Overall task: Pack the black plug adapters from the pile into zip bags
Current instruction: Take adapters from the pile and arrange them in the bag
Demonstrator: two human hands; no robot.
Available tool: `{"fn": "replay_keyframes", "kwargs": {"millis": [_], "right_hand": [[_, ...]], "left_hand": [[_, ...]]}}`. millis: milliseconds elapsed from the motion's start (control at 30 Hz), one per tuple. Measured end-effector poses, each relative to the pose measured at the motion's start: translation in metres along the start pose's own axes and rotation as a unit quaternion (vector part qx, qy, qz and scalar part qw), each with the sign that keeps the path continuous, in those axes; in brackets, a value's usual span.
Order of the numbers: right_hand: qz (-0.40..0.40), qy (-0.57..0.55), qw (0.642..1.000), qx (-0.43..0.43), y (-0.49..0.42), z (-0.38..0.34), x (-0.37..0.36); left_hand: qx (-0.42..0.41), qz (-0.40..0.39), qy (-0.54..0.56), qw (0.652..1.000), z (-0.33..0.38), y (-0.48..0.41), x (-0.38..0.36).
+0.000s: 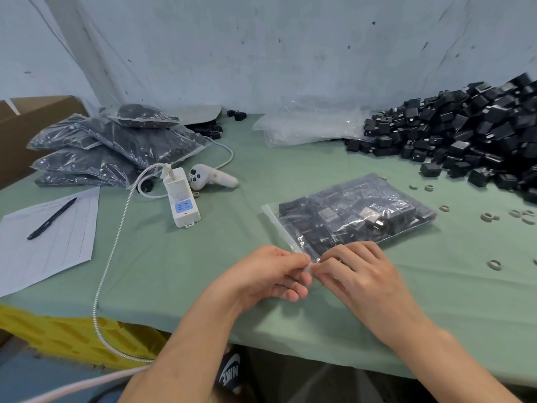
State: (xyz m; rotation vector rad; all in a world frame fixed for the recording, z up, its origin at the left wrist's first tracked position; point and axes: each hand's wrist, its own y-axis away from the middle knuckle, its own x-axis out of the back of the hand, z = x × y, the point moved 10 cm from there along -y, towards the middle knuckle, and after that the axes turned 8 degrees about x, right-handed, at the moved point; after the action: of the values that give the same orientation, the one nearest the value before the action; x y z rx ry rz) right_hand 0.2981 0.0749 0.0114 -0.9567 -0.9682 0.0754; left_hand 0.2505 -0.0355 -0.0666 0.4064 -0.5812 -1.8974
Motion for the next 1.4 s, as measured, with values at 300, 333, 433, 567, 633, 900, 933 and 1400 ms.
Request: {"fn": "replay_keyframes", "kwargs": {"millis": [300,333,433,567,633,900,933,1400], "right_hand": [[0.001,0.007,1.0,0.006,-0.0005,-0.0014,0.0019],[0.0,0.008,1.0,0.006,-0.0002,-0.0016,0.0022],[-0.004,0.009,1.0,0.007,-0.0003,-0.0021,0.0019],[-0.008,0.009,1.0,0.009,-0.0012,-0.0028,0.0025],[-0.009,0.009,1.0,0.01,-0.0014,-0.0032,0.0025],[-0.015,0.004,1.0,0.01,-0.0014,-0.0031,0.0002],[-0.015,0.003,1.0,0.01,-0.001,-0.0033,0.0002],[-0.001,0.001,1.0,0.005,-0.0019,-0.0016,0.0025]], "left_hand": [[-0.001,0.001,-0.002,1.0,-0.0002,0.0007,-0.0016],[0.0,0.001,-0.002,1.0,-0.0002,0.0007,-0.0015],[0.0,0.003,-0.001,1.0,-0.0005,0.0007,-0.001],[0.0,0.005,-0.001,1.0,-0.0007,0.0006,-0.0001],[0.001,0.006,-0.001,1.0,-0.0009,0.0004,0.0002],[0.004,0.012,-0.003,1.0,-0.0015,-0.0004,0.0007],[0.004,0.014,-0.003,1.0,-0.0018,-0.0008,0.0007],[-0.002,0.011,-0.002,1.0,0.0007,0.0005,-0.0008]]}}
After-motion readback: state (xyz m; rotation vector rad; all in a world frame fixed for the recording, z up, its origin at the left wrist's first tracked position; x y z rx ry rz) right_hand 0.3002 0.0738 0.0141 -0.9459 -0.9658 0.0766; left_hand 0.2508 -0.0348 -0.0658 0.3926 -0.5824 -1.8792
